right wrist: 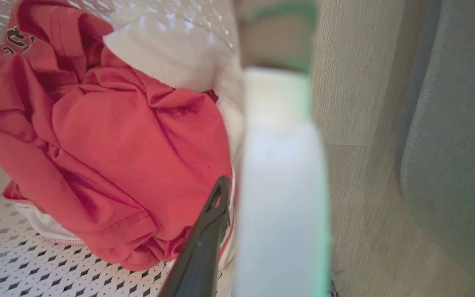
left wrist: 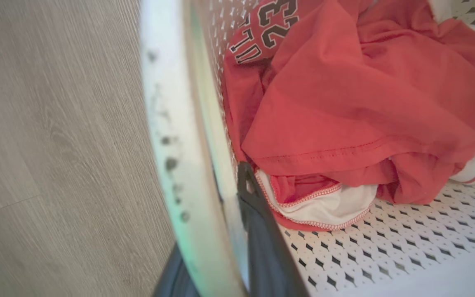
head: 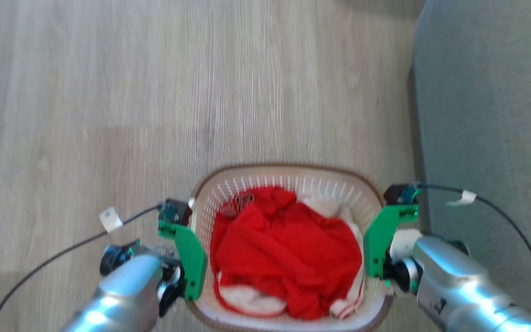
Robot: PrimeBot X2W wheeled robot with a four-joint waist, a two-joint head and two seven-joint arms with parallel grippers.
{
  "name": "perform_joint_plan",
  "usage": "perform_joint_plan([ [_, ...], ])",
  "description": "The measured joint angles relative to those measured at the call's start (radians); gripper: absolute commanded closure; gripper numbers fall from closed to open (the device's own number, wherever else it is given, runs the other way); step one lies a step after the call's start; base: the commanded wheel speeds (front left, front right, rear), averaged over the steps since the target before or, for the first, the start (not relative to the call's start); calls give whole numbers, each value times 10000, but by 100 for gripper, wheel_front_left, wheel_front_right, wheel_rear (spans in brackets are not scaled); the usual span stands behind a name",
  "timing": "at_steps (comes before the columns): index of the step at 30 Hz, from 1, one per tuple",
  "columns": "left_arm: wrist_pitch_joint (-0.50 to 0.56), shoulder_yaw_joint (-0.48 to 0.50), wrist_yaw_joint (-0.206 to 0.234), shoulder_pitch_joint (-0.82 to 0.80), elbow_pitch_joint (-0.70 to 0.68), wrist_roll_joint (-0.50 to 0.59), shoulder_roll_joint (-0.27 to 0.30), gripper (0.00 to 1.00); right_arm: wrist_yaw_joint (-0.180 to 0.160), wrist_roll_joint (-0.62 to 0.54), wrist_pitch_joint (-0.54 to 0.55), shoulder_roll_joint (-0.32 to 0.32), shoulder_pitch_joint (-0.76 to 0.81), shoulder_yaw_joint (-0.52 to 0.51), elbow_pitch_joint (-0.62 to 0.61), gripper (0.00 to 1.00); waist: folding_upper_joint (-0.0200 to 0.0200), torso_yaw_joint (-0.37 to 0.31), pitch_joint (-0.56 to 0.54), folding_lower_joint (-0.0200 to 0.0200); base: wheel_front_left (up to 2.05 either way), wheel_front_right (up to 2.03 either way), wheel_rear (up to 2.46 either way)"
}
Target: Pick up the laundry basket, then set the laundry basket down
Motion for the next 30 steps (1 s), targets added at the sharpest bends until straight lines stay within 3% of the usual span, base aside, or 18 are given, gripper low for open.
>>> perform_joint_plan([
  [16,522,-301,-75,1591,-631,-635,504,100,0,1012,330,155,1019,1703,249,100,-1,-29,-3036,-1,0,0,0],
  [30,502,-339,-79,1723,-702,-683,552,100,0,1643,159,198,1048,2330,435,100,-1,104,-3387,0,0,0,0],
])
